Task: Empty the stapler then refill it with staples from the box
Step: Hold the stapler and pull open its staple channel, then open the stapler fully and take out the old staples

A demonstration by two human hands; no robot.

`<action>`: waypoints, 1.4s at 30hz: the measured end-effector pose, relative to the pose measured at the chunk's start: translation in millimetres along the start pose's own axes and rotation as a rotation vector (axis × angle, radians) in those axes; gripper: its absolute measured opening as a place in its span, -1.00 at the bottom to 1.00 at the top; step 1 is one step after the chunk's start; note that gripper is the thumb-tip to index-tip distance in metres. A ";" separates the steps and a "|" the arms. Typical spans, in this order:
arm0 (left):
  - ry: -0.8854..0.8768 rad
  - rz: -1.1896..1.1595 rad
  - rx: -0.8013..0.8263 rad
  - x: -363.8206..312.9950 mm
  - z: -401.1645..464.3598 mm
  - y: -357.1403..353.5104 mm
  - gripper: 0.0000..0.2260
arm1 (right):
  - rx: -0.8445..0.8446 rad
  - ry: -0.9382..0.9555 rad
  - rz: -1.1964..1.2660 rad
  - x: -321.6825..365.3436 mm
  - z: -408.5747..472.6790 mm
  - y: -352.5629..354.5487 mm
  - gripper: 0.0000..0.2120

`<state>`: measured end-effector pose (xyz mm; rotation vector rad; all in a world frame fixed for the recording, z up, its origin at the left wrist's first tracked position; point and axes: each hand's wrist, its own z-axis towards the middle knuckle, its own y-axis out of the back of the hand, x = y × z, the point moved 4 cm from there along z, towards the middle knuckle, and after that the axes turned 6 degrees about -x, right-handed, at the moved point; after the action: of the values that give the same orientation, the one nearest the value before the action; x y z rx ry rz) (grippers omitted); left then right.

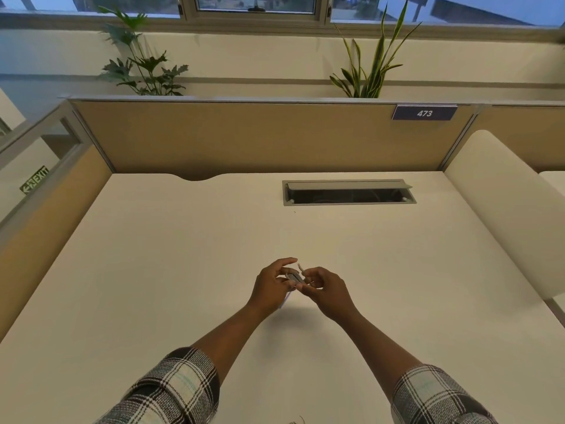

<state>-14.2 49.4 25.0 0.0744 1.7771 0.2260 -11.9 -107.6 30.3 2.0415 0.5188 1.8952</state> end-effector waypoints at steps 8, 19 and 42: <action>0.079 -0.083 0.002 5.4 -1.2 -3.8 -0.74 | -0.023 -0.017 -0.091 3.4 0.7 -5.7 -0.84; 0.220 -0.254 0.012 -2.7 -12.7 -8.9 -0.83 | -0.028 -0.017 -0.048 6.7 -7.7 -14.1 -0.77; 0.611 -0.791 -0.196 28.3 -16.0 19.6 -0.86 | -0.240 -0.222 0.444 -17.1 -5.6 8.5 -0.80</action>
<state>-37.3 71.7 4.8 -0.9089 2.2225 -0.1764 -18.0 -123.2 19.5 2.2936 -0.2264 1.8047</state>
